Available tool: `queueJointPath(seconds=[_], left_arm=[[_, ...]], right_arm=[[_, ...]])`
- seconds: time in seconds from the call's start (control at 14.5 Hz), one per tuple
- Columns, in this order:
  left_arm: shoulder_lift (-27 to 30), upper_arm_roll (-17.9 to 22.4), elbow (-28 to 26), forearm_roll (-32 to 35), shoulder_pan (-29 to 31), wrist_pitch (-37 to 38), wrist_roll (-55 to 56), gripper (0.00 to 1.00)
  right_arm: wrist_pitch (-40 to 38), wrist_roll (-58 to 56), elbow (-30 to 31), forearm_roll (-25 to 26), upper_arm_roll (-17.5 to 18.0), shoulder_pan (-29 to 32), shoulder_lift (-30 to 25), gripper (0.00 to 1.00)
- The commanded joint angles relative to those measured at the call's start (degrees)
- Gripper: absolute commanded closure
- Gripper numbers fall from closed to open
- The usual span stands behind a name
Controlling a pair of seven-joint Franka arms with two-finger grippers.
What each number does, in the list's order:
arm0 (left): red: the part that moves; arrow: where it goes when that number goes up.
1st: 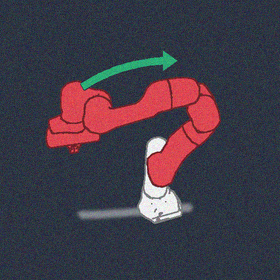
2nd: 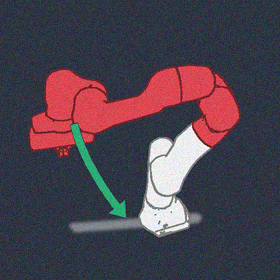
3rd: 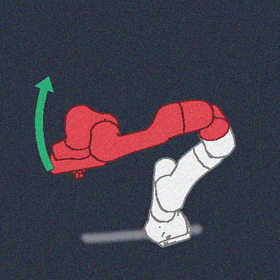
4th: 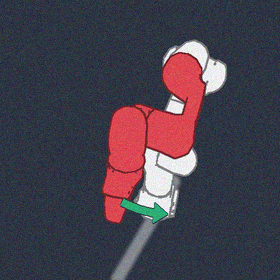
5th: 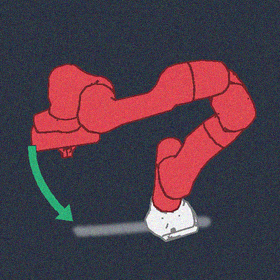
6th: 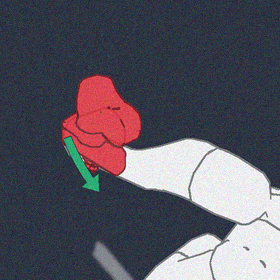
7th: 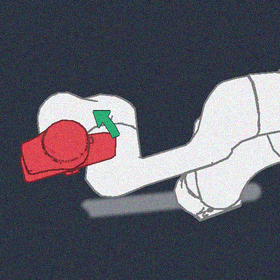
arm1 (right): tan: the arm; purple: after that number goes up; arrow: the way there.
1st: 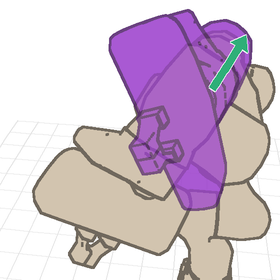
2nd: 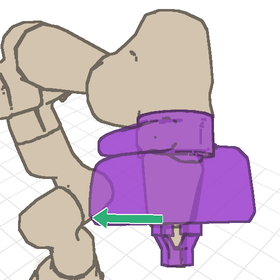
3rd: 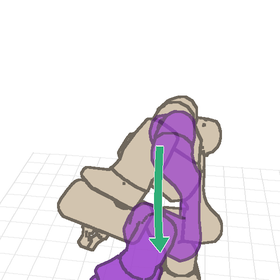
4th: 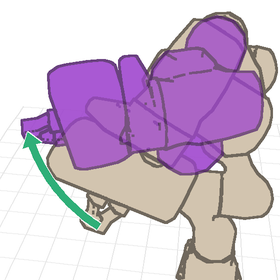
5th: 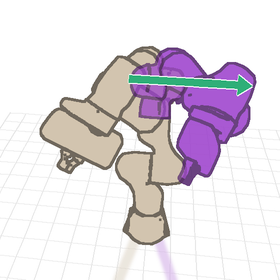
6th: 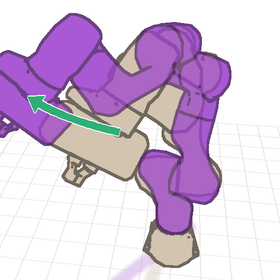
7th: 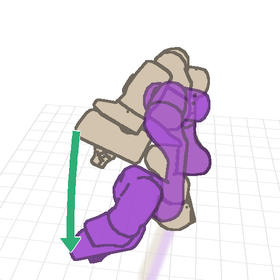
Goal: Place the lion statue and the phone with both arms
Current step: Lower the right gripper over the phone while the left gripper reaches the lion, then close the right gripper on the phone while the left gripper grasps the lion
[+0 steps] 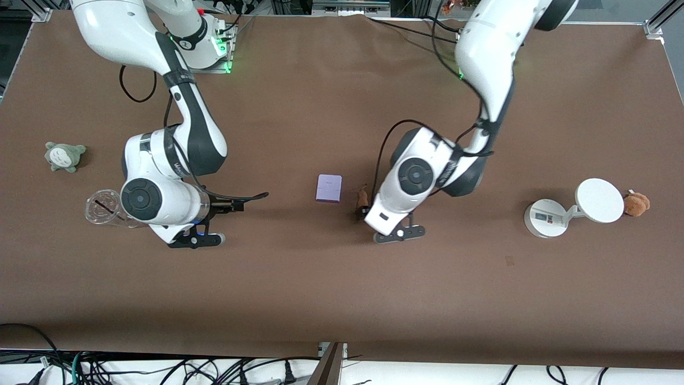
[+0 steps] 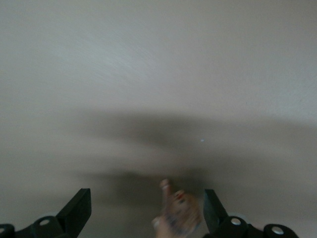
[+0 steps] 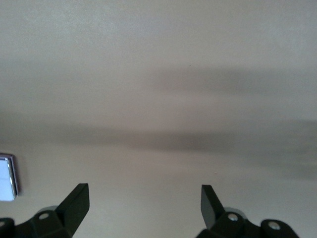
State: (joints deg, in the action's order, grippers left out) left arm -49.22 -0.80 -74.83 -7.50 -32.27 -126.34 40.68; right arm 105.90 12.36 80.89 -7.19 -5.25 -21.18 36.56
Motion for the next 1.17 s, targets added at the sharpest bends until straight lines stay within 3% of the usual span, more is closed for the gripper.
queueJointPath(seconds=[0.0,0.41,1.1], left_arm=[[-3.0,1.3,4.2,-0.7,-2.2,-0.5,3.4,0.00],[-2.0,0.9,3.6,-0.7,-2.4,-0.1,5.6,0.00],[-1.7,0.2,0.9,-0.5,-4.5,2.9,4.7,0.00]], right_arm=[[1.2,5.5,0.0,1.1,0.1,-2.8,0.6,0.00],[1.8,12.6,1.3,0.6,0.2,-5.3,0.7,0.00],[4.0,14.2,3.7,-0.4,0.9,-5.8,0.1,0.00]])
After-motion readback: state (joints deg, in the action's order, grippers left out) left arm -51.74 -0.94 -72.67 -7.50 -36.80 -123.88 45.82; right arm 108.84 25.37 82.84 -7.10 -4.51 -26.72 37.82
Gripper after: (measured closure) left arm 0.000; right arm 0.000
